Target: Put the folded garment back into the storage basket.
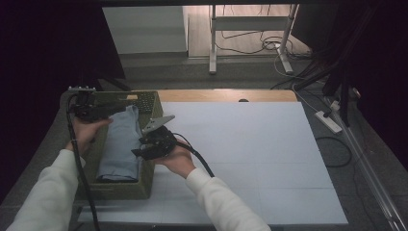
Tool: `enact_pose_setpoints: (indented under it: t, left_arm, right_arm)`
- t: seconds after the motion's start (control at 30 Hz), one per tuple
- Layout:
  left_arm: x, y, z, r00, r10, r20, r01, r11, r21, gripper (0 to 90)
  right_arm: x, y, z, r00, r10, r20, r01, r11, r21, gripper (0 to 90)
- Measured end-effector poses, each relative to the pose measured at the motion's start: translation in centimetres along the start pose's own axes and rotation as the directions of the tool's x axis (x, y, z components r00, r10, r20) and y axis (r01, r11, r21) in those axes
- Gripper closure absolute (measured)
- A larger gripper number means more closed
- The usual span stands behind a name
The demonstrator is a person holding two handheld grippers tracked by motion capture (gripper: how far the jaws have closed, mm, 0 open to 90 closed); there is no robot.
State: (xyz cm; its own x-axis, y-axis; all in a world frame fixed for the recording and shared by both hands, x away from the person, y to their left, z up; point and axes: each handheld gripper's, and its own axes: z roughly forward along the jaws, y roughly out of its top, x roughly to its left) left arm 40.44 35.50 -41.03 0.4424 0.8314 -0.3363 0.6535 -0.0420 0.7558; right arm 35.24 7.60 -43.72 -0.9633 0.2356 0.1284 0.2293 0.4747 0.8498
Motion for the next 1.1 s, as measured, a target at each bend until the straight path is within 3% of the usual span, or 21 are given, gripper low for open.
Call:
enact_pose_setpoints:
  t: [0.67,1.1]
  left_arm:
    - [-3.1,-1.6,-0.2,0.9979,0.016,0.063,-0.017,0.9998,0.011,33.9]
    - [-6.5,-3.2,0.4,0.9908,0.059,0.122,-0.063,0.9977,0.026,34.1]
  right_arm:
    - [-1.4,-2.5,-3.9,0.9978,0.053,0.039,-0.053,0.999,-0.005,49.3]
    - [-2.5,-4.9,-8.0,0.9919,0.095,0.085,-0.093,0.995,-0.018,48.9]
